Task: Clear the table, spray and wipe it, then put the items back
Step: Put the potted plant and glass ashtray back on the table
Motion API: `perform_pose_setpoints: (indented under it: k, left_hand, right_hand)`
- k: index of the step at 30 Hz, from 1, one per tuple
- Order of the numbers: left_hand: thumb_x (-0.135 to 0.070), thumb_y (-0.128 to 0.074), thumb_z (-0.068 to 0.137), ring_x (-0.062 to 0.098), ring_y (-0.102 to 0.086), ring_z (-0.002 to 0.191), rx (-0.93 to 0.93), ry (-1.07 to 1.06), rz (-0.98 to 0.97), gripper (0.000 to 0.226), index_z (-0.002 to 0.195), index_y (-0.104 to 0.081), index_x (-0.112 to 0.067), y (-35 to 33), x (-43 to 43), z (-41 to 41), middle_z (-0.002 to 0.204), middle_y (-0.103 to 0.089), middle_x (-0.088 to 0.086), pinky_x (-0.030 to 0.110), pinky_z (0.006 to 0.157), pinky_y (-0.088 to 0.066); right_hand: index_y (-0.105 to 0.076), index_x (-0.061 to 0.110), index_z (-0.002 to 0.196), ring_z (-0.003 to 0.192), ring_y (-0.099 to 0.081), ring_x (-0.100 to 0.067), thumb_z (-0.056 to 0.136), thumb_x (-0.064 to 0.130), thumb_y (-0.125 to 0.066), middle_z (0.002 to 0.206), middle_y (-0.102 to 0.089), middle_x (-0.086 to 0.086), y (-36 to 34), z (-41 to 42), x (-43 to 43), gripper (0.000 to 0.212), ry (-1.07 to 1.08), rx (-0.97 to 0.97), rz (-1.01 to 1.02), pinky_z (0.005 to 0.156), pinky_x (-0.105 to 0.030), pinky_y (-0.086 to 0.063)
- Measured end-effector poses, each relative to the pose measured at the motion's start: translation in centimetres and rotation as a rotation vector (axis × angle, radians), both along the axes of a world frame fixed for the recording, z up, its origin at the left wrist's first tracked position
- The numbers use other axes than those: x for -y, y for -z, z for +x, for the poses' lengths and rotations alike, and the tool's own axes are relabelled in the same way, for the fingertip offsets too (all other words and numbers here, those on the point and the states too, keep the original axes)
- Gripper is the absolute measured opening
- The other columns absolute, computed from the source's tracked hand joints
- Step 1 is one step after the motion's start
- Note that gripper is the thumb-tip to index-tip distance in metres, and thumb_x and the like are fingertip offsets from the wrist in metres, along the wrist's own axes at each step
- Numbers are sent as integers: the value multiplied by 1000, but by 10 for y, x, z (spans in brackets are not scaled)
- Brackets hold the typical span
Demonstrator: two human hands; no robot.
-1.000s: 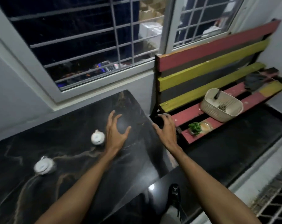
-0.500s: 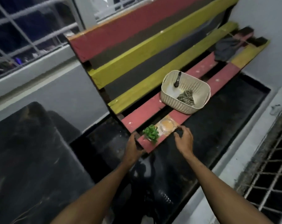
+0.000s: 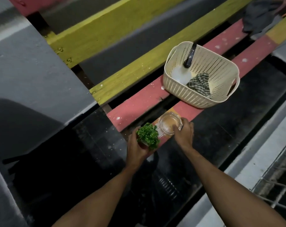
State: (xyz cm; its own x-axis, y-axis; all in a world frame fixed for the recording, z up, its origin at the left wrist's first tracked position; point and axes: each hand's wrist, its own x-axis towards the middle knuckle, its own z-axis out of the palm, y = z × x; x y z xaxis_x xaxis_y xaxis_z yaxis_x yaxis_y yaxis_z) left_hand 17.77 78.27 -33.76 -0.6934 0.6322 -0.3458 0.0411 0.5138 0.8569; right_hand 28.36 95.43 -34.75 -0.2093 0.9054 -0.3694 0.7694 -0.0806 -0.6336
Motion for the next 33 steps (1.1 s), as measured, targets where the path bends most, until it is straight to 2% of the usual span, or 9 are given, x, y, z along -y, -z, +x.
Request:
perform_pose_setpoints:
  k: [7,10,13,16,19,22,28,31,33]
  left_hand:
    - [-57,-74,57,13,-66,106,-16,-29,19,71,121,-60,-32,-1,-6,-3,113,-69,-6,29,92,-55]
    - [-35,-86,66,12,-71,108,-33,-49,48,64,124,-61,-31,-9,7,-15,117,-73,-6,38,94,-60]
    - [-21,-91,72,8,-69,111,-67,-105,92,70,135,-61,-20,-47,31,-35,121,-73,-7,23,96,-56]
    - [-24,-91,69,6,-68,103,-125,-140,134,66,127,-65,-10,-105,64,-58,113,-74,-3,6,88,-47]
    - [-34,-88,65,13,-72,100,-165,-213,161,71,128,-64,-11,-168,121,-90,110,-75,-1,25,94,-56]
    - [-20,-95,65,21,-73,110,-195,-254,182,77,134,-61,-11,-224,187,-124,120,-75,5,42,99,-59]
    - [1,-93,65,8,-70,105,-304,-301,244,77,134,-60,0,-318,355,-189,118,-73,11,26,98,-57]
    - [4,-90,67,-10,-68,94,-357,-307,271,72,132,-59,-2,-345,449,-222,111,-71,5,14,90,-54]
    - [6,-89,68,-10,-67,92,-362,-327,272,71,132,-58,-2,-356,506,-242,110,-70,3,16,89,-54]
  right_hand:
    - [-66,10,110,105,-60,-35,78,-4,-57,109,-65,-16,12,-2,-5,35,61,-4,43,90,-39,-48]
    - [-68,10,105,100,-62,-35,74,-4,-57,104,-67,-17,1,1,3,35,89,-19,40,88,-39,-49]
    - [-68,11,102,94,-62,-35,74,-5,-59,100,-68,-16,-37,-6,26,33,78,-61,55,83,-37,-49]
    - [-67,12,98,86,-61,-34,74,-6,-60,91,-67,-14,-94,-18,59,30,47,-131,66,72,-30,-42]
    - [-64,14,93,80,-61,-32,73,-6,-62,85,-66,-9,-164,-39,113,28,1,-223,43,70,-33,-48]
    - [-63,19,88,78,-65,-30,71,-2,-69,80,-66,-1,-217,-63,178,28,-35,-288,1,71,-44,-56]
    - [-62,12,87,70,-60,-21,70,-8,-73,78,-66,-5,-296,-116,332,28,-163,-406,-31,60,-14,-45]
    - [-61,19,81,67,-65,-21,68,-7,-72,77,-68,-6,-317,-139,421,31,-170,-422,-71,66,-37,-62]
    - [-61,17,81,67,-67,-23,67,-7,-72,80,-70,-11,-323,-150,477,30,-153,-449,-106,61,-46,-63]
